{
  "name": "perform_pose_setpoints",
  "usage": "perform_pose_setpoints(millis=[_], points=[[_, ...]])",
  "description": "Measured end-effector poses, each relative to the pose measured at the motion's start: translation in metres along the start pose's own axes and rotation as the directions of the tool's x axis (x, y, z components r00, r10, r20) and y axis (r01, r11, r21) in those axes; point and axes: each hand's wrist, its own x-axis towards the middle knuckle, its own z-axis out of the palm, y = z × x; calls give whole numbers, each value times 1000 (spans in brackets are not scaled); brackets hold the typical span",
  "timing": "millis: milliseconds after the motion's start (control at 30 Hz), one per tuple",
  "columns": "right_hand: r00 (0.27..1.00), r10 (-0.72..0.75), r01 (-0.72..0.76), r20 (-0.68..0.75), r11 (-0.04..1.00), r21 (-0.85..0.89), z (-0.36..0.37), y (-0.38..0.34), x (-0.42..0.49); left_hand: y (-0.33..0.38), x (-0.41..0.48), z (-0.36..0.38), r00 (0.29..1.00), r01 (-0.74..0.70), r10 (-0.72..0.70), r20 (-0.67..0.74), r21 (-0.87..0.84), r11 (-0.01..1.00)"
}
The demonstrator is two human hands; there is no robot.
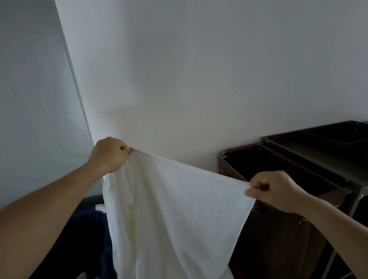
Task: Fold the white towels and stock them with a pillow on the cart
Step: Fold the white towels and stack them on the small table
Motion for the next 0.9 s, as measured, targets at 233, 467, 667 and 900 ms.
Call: perform_pose_setpoints(millis=[233, 467, 667, 900], points=[[969, 192, -135, -156, 939, 318, -8, 9, 17, -3, 4, -4, 1000, -3, 3, 14, 1, 1000], [977, 210, -215, 48, 961, 176, -14, 10, 25, -3, 6, -3, 1000, 3, -3, 26, -6, 1000], [963, 263, -253, 52, 830, 496, -18, 7, 21, -6, 7, 3, 999, 48, -46, 16, -82, 996], [879, 322, -465, 352, 415, 782, -31, 2, 6, -2, 6, 3, 978, 203, -204, 53, -483, 852]])
